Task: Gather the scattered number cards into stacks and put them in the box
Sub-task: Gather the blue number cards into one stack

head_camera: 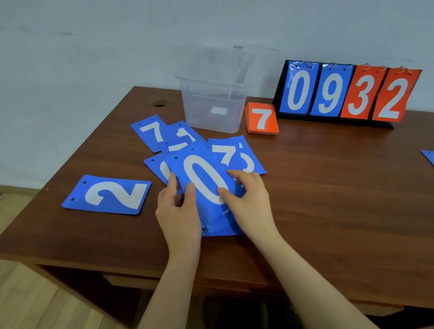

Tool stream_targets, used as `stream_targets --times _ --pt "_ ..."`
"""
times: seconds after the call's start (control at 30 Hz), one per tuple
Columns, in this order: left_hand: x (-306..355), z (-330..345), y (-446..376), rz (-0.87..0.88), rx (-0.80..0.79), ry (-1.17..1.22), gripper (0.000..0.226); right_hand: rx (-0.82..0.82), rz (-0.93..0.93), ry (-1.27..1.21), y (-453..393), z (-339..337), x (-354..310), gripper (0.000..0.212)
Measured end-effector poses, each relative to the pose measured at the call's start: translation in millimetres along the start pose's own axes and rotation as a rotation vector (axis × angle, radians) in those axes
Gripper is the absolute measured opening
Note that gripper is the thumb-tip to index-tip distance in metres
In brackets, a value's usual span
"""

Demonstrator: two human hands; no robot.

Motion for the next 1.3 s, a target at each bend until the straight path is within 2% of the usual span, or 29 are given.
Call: stream_targets --times 0.13,0.2,0.27,0.37,0.63,0.83,0.87,0.97,1.07,1.23,1.3 --pt "-1 -7 -9 0.017 0.024 -0.015 0.050 -0.020 -0.008 -0.013 -20 -1 4 0.037" --pt "-1 -13 -14 0.011 0.056 -0.018 0.047 -0.086 -0.011 0.172 -34 -5 10 0.042" --pt "-1 -17 -18 -0.002 0.081 -0.025 0.045 -0.232 -0.062 0.452 -42 -7 19 0.044" --pt "2 -18 -18 -0.006 0.076 -0.031 0.045 -0.359 -0.100 0.633 -41 -10 28 0.045" --pt "2 -1 -2 -0.033 0.002 -0.041 0.048 -0.064 -0.181 0.651 -7 -51 38 0.028" --pt "2 12 15 -0.025 -0.062 -0.027 0.048 0.054 -0.099 0.608 12 -76 56 0.016" --pt "2 13 17 -0.028 -0.064 -0.018 0.048 0.083 -0.078 0.609 11 -76 58 0.021" --pt "6 15 21 -0.021 -0.068 -0.019 0.048 0.180 0.087 0.581 7 -75 59 0.053" --pt "9 17 20 -0.006 -0.063 -0.015 0.048 0.161 0.233 0.620 3 -68 57 0.076" --pt "13 15 18 0.033 -0.055 -0.058 0.049 0.109 0.347 0.511 -5 -67 54 0.082" --pt "13 14 17 0.036 -0.053 -0.067 0.050 0.124 0.332 0.461 -5 -67 50 0.076"
Point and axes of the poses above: each hand's wrist, its own y-axis away from the middle knuckle, its own z-axis out of the palm, x = y × z, the point moved 3 cm from there along -y, towards the middle knuckle, and after that the axes turned 1 degree about -z, right-handed, at the moved point
